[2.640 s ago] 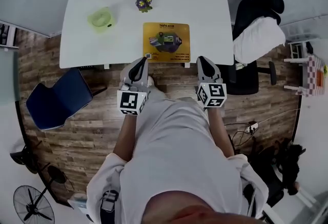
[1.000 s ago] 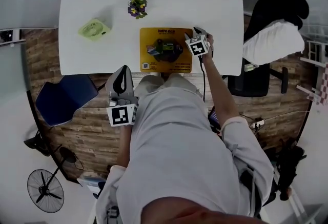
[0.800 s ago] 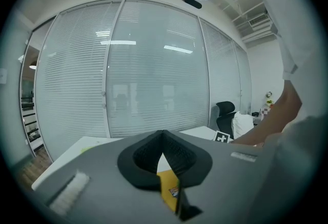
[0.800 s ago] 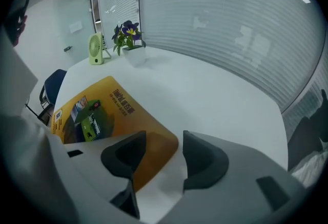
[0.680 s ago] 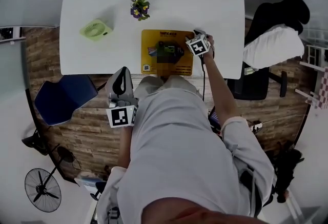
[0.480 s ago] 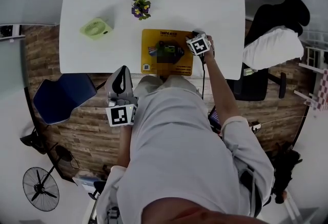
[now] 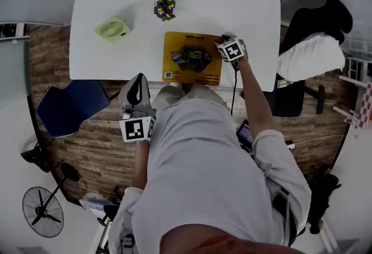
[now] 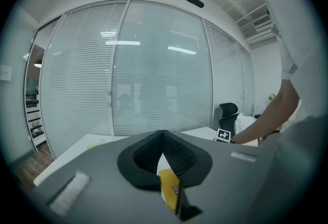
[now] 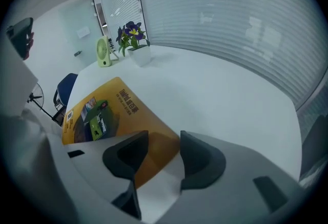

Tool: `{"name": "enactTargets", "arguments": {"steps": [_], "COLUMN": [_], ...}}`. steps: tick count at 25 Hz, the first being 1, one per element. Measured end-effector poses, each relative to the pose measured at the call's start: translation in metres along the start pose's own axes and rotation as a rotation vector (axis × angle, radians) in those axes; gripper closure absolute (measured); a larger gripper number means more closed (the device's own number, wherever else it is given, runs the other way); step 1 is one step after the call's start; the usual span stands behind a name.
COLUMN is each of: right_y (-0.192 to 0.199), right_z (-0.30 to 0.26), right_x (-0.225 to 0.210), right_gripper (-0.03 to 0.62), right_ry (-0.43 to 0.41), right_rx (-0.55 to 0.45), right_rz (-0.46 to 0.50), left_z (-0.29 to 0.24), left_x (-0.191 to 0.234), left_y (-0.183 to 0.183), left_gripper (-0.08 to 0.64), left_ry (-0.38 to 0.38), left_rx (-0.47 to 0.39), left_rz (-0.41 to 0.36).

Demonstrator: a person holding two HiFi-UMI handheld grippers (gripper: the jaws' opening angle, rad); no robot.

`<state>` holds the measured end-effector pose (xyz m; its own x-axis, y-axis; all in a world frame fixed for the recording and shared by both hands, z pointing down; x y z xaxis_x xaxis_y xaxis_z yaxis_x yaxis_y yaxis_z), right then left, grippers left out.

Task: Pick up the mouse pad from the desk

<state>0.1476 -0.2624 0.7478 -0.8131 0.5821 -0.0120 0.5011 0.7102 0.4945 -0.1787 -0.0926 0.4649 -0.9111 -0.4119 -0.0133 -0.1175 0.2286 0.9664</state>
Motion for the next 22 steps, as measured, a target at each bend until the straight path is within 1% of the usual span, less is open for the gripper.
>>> {"name": "enactTargets", "arguments": {"steps": [5,6,11,14,18,22], "right_y": [0.000,0.001,0.002,0.004,0.005,0.006], "right_z": [0.000,0.000,0.001,0.003,0.008,0.016], "right_x": [-0.001,-0.002,0.006,0.007,0.004,0.005], "right_gripper": [0.411,0.425,0.555,0.558,0.558,0.558], "right_ry": [-0.007,-0.012,-0.065,-0.069,-0.113,-0.134], "right_rx": [0.016,0.019,0.024,-0.003,-0.045,-0.090], "right_rz": [-0.034,-0.041,-0.052,-0.087,-0.189,-0.192], "left_z": [0.002,0.002,0.004,0.004,0.002,-0.001], "left_x": [-0.001,-0.001,0.000,0.001,0.000,-0.003], "left_y": [0.002,0.002,0.001,0.002,0.002,0.002], "left_gripper": [0.571,0.569,0.569,0.571,0.570,0.570], "left_ry": [0.006,0.007,0.007,0.005,0.012,0.024], "left_rx": [0.003,0.003,0.005,0.003,0.005,0.005], "left_rz": [-0.003,-0.002,0.000,0.004,0.005,-0.001]}}
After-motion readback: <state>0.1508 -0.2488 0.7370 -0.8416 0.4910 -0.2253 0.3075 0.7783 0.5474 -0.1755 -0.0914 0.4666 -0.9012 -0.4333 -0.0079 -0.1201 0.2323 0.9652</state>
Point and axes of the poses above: the fingertips, and each gripper's own axes: z backward along the fingers, x to its left, y out of its underside, the point moved 6 cm from there along z, backward along the fingers, and after that the axes turned 5 degrees about y, right-handed, at the moved point
